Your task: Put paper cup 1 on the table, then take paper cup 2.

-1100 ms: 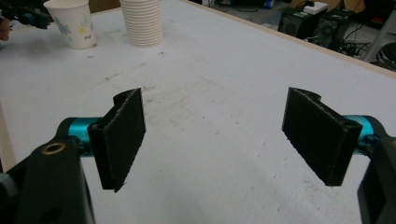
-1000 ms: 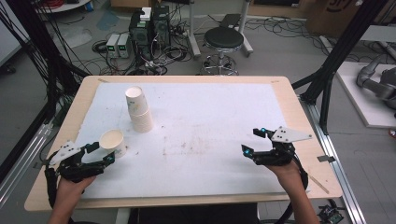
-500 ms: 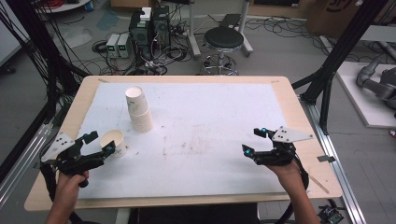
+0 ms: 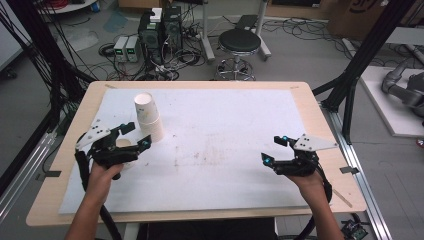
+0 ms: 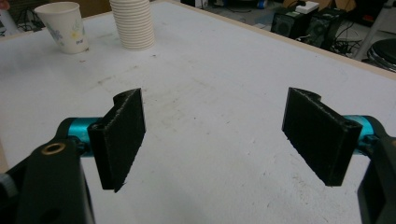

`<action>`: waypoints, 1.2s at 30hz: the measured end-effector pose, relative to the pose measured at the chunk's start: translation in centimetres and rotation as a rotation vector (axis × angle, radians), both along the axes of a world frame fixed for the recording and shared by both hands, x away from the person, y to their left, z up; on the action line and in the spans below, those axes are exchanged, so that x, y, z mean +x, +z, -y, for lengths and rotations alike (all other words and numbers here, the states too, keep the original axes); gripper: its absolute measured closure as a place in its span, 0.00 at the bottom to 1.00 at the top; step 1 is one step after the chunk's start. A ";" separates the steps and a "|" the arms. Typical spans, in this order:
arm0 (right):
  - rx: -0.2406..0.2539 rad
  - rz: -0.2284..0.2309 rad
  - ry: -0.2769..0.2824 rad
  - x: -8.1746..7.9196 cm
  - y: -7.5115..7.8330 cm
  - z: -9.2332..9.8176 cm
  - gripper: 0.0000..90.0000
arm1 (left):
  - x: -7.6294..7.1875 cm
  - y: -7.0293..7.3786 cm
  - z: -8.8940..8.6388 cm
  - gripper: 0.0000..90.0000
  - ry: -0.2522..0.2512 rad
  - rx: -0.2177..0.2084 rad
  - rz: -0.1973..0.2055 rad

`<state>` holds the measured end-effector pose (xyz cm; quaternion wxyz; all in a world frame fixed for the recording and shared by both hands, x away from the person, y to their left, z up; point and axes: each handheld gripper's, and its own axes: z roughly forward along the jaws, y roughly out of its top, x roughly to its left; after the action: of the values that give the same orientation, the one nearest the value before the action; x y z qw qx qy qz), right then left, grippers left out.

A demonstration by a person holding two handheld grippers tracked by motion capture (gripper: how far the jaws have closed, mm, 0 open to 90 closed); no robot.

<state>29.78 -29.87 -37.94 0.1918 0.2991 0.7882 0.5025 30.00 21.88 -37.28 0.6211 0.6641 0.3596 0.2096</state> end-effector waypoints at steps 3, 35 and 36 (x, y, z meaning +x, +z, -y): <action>-0.007 0.000 -0.008 0.1 0.0 0.0 0.24 | 0.5 -0.2 1.1 0.19 -0.010 0.017 0.006; -0.018 -0.010 -0.047 -0.1 0.0 0.4 0.24 | 1.0 -2.0 1.1 0.19 -0.018 0.040 0.060; -0.018 -0.010 -0.047 -0.1 0.0 0.4 0.24 | 1.0 -2.0 1.1 0.19 -0.019 0.037 0.061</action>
<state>29.69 -30.31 -37.96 0.2024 0.3184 0.7862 0.4893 30.97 20.76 -39.27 0.6215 0.6720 0.3302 0.2304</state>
